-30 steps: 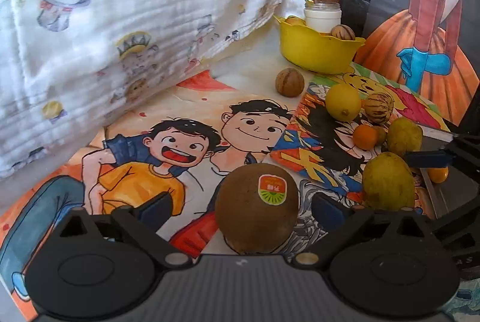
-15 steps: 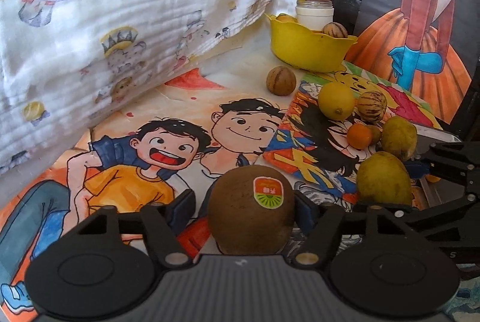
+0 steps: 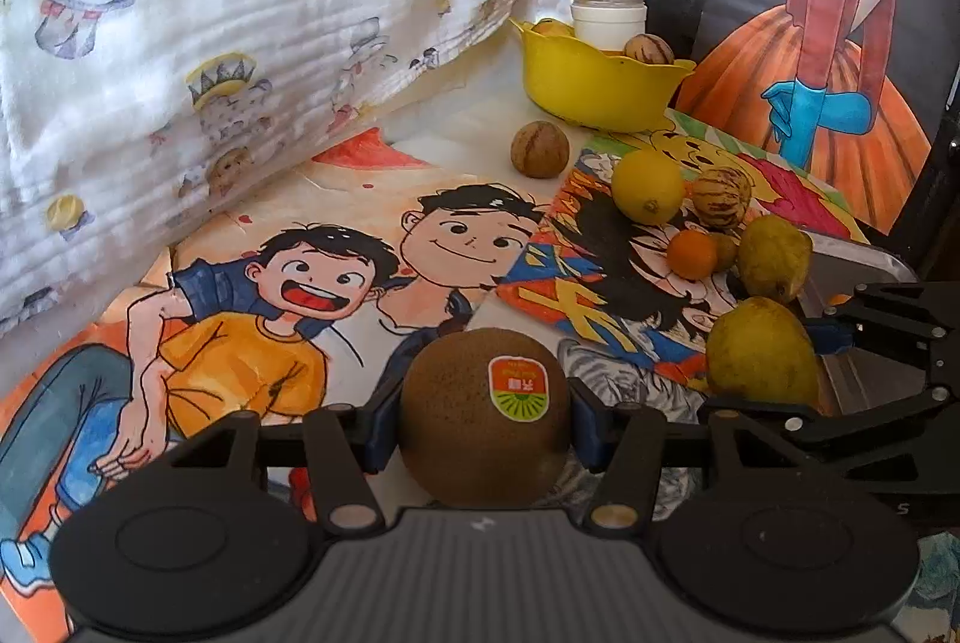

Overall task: Organize fruits
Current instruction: 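Grasp the brown kiwi with the left gripper while the right grasps the yellow-green pear, then carry the kiwi onto the tray and open the left gripper while the right carries the pear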

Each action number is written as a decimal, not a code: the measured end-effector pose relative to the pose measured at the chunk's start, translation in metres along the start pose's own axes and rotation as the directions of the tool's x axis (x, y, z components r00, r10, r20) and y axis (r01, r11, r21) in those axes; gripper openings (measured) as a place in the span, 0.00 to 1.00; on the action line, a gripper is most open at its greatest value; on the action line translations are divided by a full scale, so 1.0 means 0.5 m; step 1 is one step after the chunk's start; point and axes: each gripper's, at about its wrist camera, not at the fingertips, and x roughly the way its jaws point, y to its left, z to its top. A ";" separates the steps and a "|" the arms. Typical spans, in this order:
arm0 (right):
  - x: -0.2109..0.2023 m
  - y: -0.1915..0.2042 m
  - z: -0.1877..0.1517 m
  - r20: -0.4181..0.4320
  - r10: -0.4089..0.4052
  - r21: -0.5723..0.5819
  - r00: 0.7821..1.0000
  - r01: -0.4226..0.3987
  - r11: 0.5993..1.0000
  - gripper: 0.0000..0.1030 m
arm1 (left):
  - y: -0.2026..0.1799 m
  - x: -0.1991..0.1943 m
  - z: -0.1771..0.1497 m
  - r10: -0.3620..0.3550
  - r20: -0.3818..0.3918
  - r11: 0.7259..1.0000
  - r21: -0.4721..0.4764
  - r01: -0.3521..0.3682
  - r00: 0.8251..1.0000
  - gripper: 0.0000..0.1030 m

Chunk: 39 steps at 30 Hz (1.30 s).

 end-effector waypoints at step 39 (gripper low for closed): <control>-0.393 -0.145 -0.299 0.149 -0.285 0.314 0.947 0.227 0.922 0.54 | -0.341 -0.108 -0.077 -0.178 -0.016 0.982 0.065 0.179 0.984 0.58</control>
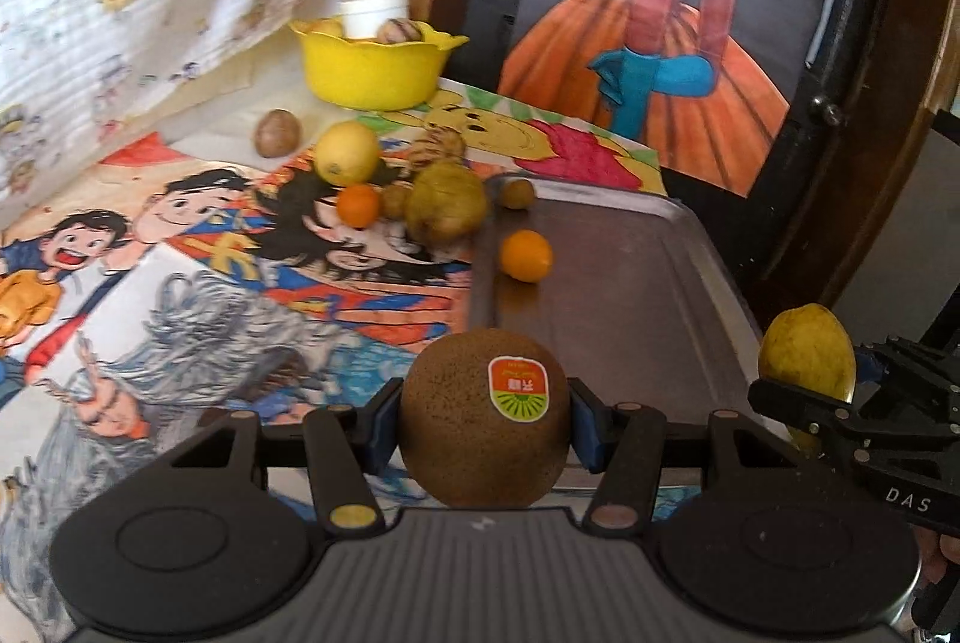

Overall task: Organize fruits
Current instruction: 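Carry the kiwi onto the tray and open the left gripper while the right carries the pear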

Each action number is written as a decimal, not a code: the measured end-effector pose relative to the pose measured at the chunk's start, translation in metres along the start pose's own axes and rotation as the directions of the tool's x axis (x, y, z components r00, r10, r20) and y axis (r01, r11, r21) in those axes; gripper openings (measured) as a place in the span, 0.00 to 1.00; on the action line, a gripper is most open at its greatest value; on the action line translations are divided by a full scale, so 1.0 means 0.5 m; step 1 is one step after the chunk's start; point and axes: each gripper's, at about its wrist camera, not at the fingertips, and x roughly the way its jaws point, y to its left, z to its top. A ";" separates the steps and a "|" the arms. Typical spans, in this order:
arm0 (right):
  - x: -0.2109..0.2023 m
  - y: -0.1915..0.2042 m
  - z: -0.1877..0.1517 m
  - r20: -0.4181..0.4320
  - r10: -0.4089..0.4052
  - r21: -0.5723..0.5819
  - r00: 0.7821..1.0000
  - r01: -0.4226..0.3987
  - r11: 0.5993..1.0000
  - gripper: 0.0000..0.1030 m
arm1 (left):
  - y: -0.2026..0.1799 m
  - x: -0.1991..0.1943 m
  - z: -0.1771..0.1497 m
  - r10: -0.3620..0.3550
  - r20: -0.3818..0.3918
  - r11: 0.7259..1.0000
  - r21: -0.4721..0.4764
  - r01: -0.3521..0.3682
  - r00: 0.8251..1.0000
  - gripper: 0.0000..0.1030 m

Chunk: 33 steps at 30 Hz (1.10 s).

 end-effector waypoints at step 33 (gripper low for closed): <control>0.265 -0.208 0.118 -0.005 -0.062 0.010 0.998 0.062 0.998 0.54 | -0.058 0.222 0.182 -0.036 0.040 0.986 0.163 0.029 0.999 0.58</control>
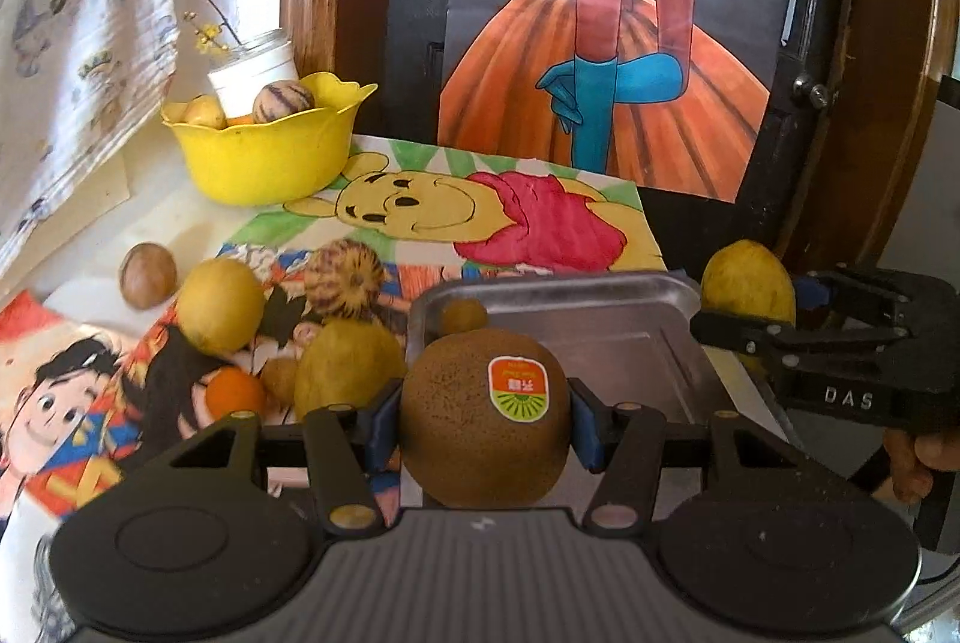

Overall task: Organize fruits
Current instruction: 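Carry the kiwi onto the tray and open the left gripper while the right carries the pear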

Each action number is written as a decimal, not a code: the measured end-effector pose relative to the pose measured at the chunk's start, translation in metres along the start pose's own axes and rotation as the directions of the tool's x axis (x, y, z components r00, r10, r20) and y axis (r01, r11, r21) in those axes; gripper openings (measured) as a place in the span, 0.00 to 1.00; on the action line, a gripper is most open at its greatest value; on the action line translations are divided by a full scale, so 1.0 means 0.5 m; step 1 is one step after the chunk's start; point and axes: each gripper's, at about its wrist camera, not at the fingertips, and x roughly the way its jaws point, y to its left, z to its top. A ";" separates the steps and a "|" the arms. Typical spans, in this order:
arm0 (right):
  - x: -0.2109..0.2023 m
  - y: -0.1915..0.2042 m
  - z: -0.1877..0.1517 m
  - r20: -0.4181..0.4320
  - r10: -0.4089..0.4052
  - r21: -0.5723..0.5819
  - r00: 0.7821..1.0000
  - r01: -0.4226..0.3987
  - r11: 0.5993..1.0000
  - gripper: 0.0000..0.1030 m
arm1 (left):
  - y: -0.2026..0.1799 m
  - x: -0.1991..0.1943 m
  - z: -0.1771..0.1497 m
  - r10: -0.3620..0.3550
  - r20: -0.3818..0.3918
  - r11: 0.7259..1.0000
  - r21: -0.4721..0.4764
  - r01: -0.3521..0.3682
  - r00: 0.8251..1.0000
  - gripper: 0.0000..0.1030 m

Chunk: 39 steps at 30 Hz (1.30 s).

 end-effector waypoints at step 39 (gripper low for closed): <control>0.064 -0.018 -0.001 0.007 0.007 -0.075 1.000 -0.007 0.997 0.52 | -0.015 0.128 0.018 -0.024 -0.041 0.993 0.113 0.028 0.999 0.58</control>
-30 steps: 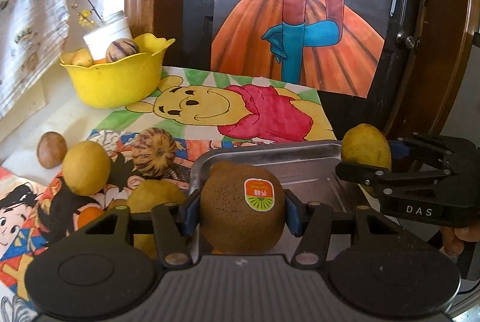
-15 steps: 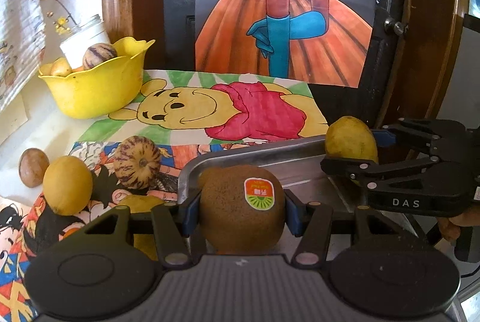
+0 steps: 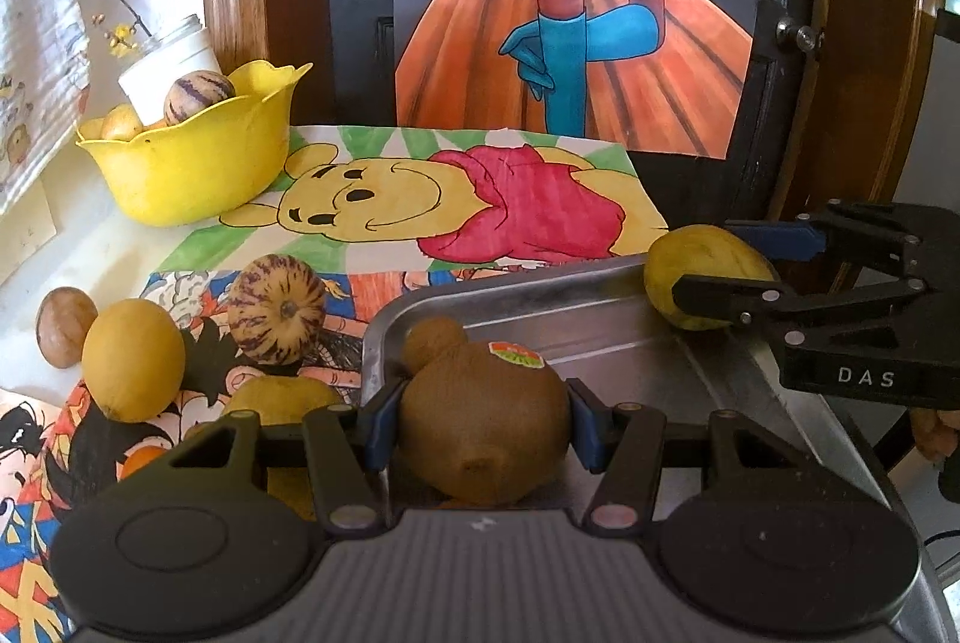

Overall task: Organize fruits
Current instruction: 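Carry the kiwi onto the tray and open the left gripper while the right carries the pear, then lower the pear onto the tray, open the right gripper, and withdraw both grippers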

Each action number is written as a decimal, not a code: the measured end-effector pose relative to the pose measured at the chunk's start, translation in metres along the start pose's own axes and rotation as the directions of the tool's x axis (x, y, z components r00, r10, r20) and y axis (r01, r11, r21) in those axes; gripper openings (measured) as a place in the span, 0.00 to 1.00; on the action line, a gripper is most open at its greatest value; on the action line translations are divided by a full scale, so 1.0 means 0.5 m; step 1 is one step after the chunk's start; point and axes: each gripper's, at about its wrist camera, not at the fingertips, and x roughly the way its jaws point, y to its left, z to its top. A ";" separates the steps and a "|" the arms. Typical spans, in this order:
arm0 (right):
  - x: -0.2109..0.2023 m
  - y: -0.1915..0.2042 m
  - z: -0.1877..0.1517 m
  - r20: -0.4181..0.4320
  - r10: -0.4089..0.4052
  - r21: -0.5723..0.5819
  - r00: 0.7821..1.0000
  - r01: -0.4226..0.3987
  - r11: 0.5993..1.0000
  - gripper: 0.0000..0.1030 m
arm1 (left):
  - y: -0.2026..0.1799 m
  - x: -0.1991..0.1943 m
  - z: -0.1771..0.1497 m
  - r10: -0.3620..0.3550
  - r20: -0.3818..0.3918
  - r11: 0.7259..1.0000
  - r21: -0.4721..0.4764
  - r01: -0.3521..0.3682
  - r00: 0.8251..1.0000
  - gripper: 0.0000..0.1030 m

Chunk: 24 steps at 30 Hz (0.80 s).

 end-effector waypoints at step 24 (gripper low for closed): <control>-0.083 0.024 -0.022 0.000 -0.001 0.119 1.000 0.001 0.993 0.66 | 0.004 -0.110 -0.019 0.051 0.084 0.996 -0.080 -0.044 0.995 0.83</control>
